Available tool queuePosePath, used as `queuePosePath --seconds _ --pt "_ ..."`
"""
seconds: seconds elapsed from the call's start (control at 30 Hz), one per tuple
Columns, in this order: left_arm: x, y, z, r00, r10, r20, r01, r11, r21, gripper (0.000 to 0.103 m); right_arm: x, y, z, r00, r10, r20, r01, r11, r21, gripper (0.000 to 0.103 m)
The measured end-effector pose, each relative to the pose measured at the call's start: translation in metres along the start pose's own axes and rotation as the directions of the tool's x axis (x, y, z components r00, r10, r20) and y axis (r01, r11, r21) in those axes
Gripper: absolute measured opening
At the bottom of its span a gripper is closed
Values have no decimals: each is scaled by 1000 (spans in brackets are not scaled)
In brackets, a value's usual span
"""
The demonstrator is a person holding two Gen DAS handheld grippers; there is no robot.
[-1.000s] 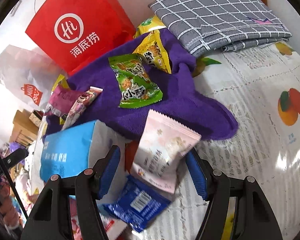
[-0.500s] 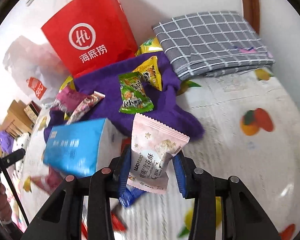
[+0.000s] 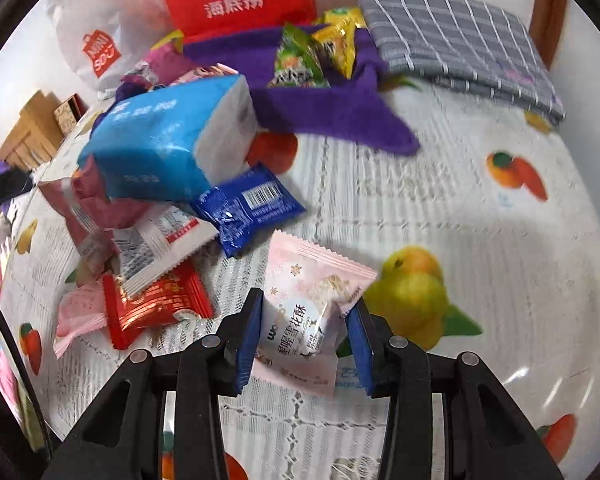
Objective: Organize snacks
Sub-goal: 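Lift the pink-white packet with the right gripper while the left reaches toward a pink bag, then carry the pink-white packet in the right gripper while the left carries the pink bag over the towel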
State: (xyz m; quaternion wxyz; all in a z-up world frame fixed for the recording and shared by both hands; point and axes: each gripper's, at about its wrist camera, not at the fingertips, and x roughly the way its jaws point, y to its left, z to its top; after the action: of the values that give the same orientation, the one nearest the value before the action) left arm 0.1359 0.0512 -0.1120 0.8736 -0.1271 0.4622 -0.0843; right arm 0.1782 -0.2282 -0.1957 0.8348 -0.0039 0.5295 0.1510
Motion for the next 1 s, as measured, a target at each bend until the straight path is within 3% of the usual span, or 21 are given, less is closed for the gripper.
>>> queuePosePath --seconds 0.07,0.13,0.2,0.37,0.5,0.63,0.8,1.0 --pt "3 2 -6 1000 -1 -13 1 1000 -16 54 -3 -4 -1 1000 12 5 -12 999 35 50" --pt "4 2 -9 1000 6 -20 -6 1000 -20 54 -7 -8 -4 1000 17 12 -18 998 65 63" --pt "4 2 -12 1000 9 -20 -9 1000 -21 54 -13 -10 -11 999 32 37 -35 994 105 66" --pt "10 -6 -13 999 36 -32 -36 999 3 59 -9 3 -20 995 -13 99 2 994 110 65" --pt "21 -17 -15 998 35 -51 -34 999 28 59 -7 10 -23 985 -102 138 91 993 82 49" --pt "36 -21 -17 997 38 -67 -36 999 32 59 -6 7 -23 982 -97 161 88 994 63 47" --pt "57 -25 -18 995 64 -81 -62 998 32 59 0 12 -23 966 -144 216 141 990 29 47" --pt "70 -29 -17 996 55 -76 -54 998 17 58 -2 4 -24 969 -105 223 95 994 53 48"
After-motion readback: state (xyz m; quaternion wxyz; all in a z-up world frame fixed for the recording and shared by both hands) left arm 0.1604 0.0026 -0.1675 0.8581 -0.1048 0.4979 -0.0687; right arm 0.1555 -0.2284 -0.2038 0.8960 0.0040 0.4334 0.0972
